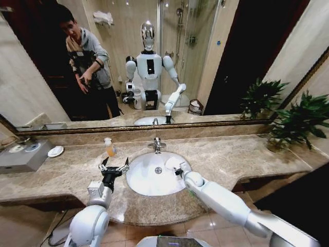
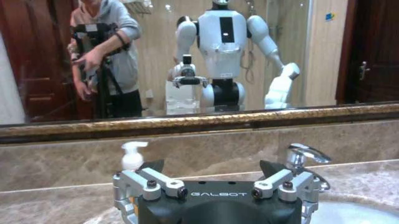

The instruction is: Pick up the towel from the sink counter and wipe the mirror surface.

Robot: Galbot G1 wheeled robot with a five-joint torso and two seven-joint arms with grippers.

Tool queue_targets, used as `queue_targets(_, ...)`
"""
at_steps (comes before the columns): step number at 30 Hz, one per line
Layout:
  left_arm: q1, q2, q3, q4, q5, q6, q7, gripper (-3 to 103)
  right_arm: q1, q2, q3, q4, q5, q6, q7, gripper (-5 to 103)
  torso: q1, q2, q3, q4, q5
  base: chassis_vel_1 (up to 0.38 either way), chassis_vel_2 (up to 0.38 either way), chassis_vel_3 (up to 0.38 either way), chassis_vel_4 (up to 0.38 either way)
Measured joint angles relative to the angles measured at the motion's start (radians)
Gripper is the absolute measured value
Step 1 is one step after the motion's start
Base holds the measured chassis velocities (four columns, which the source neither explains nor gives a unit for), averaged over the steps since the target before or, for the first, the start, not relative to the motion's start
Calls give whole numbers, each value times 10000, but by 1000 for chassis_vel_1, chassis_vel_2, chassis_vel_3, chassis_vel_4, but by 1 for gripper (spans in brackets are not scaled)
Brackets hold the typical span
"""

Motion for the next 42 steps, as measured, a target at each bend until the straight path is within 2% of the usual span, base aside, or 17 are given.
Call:
queue_targets(4, -2, 0, 1, 0, 0, 0, 1, 100, -12, 591, -346, -250, -35, -5, 26, 21, 1, -2, 1, 0, 17, -60, -25, 1, -26)
queue_targets(7, 0, 0, 0, 0, 0, 0, 1, 100, -6, 2035, -683, -988, -228, -23, -18, 21, 3, -3, 2, 13, 12, -20, -3, 9, -4)
queue_targets(8, 0, 0, 0, 0, 0, 0, 1, 100, -6, 2035, -683, -988, -228, -23, -18, 21, 3, -3, 2, 13, 12, 0, 0, 0, 0)
queue_targets(11, 0, -1, 0, 0, 0, 0, 1, 100, 140, 3384, -1060, -1478, -348, -7, -172, 21, 2, -3, 2, 18, 8, 0, 0, 0, 0)
queue_targets(14, 1, 0, 0, 0, 0, 0, 1, 100, 231, 3997, -1218, -1612, -253, 100, -189, 21, 0, -3, 1, 23, 12, 0, 0, 0, 0)
queue_targets(16, 0, -1, 0, 0, 0, 0, 1, 100, 260, 4132, -1248, -1625, -199, 130, -174, 21, -1, -3, 0, 24, 11, 0, 0, 0, 0)
queue_targets(20, 1, -1, 0, 0, 0, 0, 1, 100, 251, 3678, -1107, -1587, -197, 166, -215, 21, -2, -3, 0, 26, 19, 0, 0, 0, 0)
queue_targets(24, 0, 0, 0, 0, 0, 0, 1, 100, -2, 1876, -386, -1235, -281, 149, -272, 21, 0, -3, 0, 12, 24, 0, 0, 0, 0)
queue_targets(25, 0, 0, 0, 0, 0, 0, 1, 100, -2, 1876, -386, -1235, -281, 149, -272, 21, 0, -3, 0, 12, 24, 0, 0, 0, 0)
queue_targets(27, 0, -1, 0, 0, 0, 0, 1, 100, -77, 858, -147, -744, -354, 177, -486, 21, -2, -1, -3, 19, 24, 0, 0, 0, 0)
queue_targets(28, 0, -1, 0, 0, 0, 0, 1, 100, -77, 858, -147, -744, -354, 177, -486, 21, -2, -1, -3, 19, 24, 0, 0, 0, 0)
queue_targets(30, 1, -1, 0, 0, 0, 0, 1, 100, -106, 255, 135, -357, -326, 198, -523, 21, -5, 1, -3, 26, 25, 0, 0, 0, 0)
queue_targets(33, 2, 0, 0, 0, 0, 0, 0, 100, -99, 180, 229, -257, -323, 195, -513, 21, -5, 0, -3, 17, 20, 0, 0, 0, 0)
queue_targets(34, 2, -1, -1, 0, 0, 0, 0, 100, -100, 284, 217, -282, -343, 190, -476, 21, -4, 0, -2, 8, 13, 0, 0, 0, 0)
queue_targets(37, 0, 0, 0, 0, 0, 0, 1, 100, -151, 634, 59, -420, -388, 188, -439, 21, -3, 0, -1, 5, 11, 0, 0, 0, 0)
queue_targets(41, -1, -1, 1, 0, 0, 0, 1, 100, -308, 1854, -391, -874, -429, 255, -486, 21, 0, -1, 0, 14, 13, 0, 0, 0, 0)
queue_targets(42, -1, -1, 1, 0, 0, 0, 1, 100, -308, 1854, -391, -874, -429, 255, -486, 21, 0, -1, 0, 14, 13, 0, 0, 0, 0)
